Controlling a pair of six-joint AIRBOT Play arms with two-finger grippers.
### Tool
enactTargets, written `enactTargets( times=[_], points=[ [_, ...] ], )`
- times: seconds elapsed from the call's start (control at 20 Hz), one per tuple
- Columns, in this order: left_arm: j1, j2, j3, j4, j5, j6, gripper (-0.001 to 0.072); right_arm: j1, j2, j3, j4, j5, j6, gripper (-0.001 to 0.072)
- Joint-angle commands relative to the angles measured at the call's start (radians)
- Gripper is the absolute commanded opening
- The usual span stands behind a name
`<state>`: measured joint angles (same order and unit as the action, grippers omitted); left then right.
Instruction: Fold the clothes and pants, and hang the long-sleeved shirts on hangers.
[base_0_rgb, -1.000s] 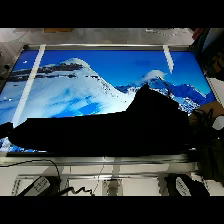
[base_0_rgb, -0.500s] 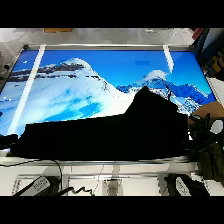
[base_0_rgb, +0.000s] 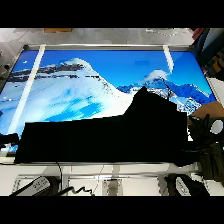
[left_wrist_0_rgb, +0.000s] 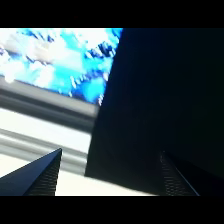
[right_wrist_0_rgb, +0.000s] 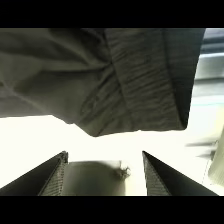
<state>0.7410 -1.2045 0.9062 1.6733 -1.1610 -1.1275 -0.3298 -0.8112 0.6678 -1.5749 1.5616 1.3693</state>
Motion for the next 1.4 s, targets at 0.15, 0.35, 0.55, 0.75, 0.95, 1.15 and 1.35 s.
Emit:
enactTargets(
  times=[0.15,0.35,0.55,0.75,0.95,1.15,1.35],
  points=[
    [-0.151,-0.002,0.113,-0.323,0.100,-0.025,0.0704,0.000,-0.001,0.050,0.084,-0.417,0.028,0.0533],
    [-0.388,-0.001,0.143,-0.650,0.155,0.014,0.0704,0.051,-0.084,0.089,0.436,-0.620,-0.007,0.0533],
    [-0.554,-0.001,0.145,-0.713,0.211,0.014,0.0704,0.299,-0.326,0.210,0.528,-0.643,-0.021,0.0533],
    [-0.602,-0.001,0.145,-0.713,0.209,0.013,0.0705,0.517,-0.603,0.426,0.519,-0.692,0.069,0.0533],
    [-0.599,-0.002,0.145,-0.712,0.208,0.014,0.0705,0.563,-0.821,0.644,0.520,-0.700,0.194,0.0533],
    [-0.599,-0.002,0.145,-0.705,0.209,0.017,0.0705,0.567,-0.932,0.769,0.522,-0.637,0.240,0.0533],
    [-0.599,-0.002,0.145,-0.705,0.209,0.017,0.0705,0.566,-0.974,0.777,0.412,-0.630,0.332,0.0533]
  ],
)
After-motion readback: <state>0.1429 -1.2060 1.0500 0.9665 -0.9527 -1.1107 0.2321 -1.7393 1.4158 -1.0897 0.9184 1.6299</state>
